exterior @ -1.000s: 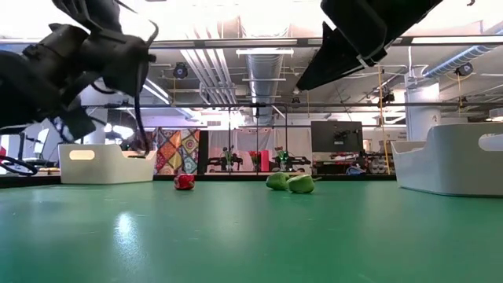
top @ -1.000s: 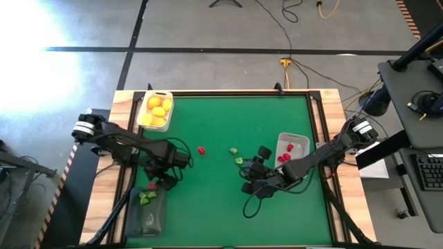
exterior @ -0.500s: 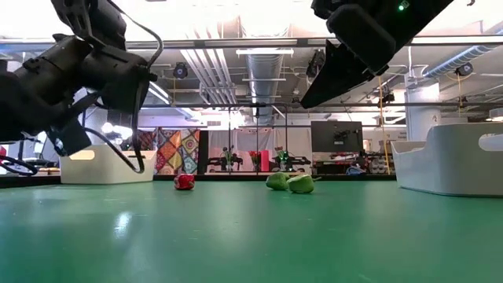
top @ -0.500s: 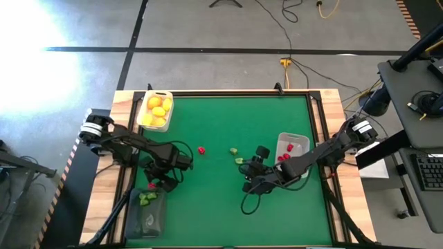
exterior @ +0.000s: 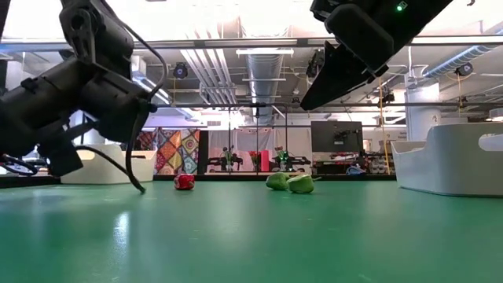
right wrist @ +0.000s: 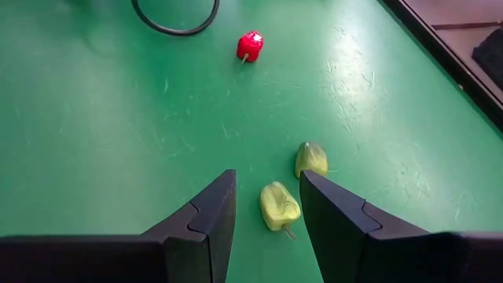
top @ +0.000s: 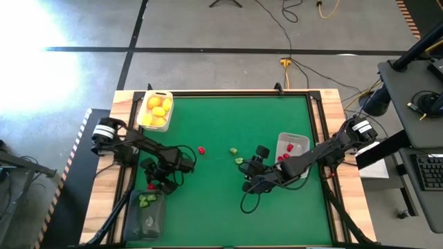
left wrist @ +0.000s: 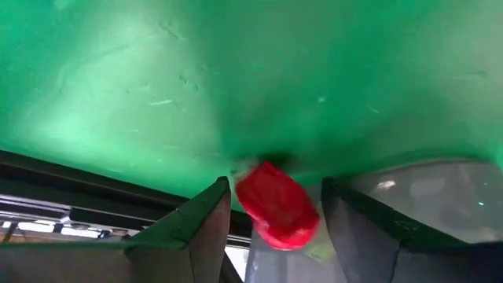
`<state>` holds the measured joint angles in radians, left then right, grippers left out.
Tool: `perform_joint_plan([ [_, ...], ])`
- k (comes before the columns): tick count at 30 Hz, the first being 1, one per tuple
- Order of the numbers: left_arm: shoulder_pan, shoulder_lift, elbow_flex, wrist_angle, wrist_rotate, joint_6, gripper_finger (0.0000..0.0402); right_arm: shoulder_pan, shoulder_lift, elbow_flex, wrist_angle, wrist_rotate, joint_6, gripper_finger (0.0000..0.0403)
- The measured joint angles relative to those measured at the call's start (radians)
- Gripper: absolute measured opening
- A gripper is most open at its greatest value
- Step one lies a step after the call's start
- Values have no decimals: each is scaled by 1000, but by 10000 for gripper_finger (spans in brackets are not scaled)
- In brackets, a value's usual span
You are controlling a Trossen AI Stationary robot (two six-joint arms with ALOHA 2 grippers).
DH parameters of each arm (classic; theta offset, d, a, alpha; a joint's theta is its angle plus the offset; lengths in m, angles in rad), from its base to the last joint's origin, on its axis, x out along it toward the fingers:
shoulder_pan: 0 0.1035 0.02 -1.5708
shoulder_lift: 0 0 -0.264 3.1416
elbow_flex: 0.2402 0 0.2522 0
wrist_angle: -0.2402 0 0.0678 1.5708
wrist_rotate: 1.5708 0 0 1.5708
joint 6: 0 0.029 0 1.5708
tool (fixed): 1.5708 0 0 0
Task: Sort produce into baskets
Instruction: Put the red chili pepper into the gray bin
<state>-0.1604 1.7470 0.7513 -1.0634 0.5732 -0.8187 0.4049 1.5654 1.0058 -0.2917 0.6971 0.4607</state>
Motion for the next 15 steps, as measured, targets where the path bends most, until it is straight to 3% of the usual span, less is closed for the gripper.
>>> perform_joint_plan([
  [9,-2,25,0,0,-6,22,179,0,0,-1,-9,0,3,134],
  [15,-2,19,1,-44,-6,64,129,0,0,-1,-10,0,3,134],
])
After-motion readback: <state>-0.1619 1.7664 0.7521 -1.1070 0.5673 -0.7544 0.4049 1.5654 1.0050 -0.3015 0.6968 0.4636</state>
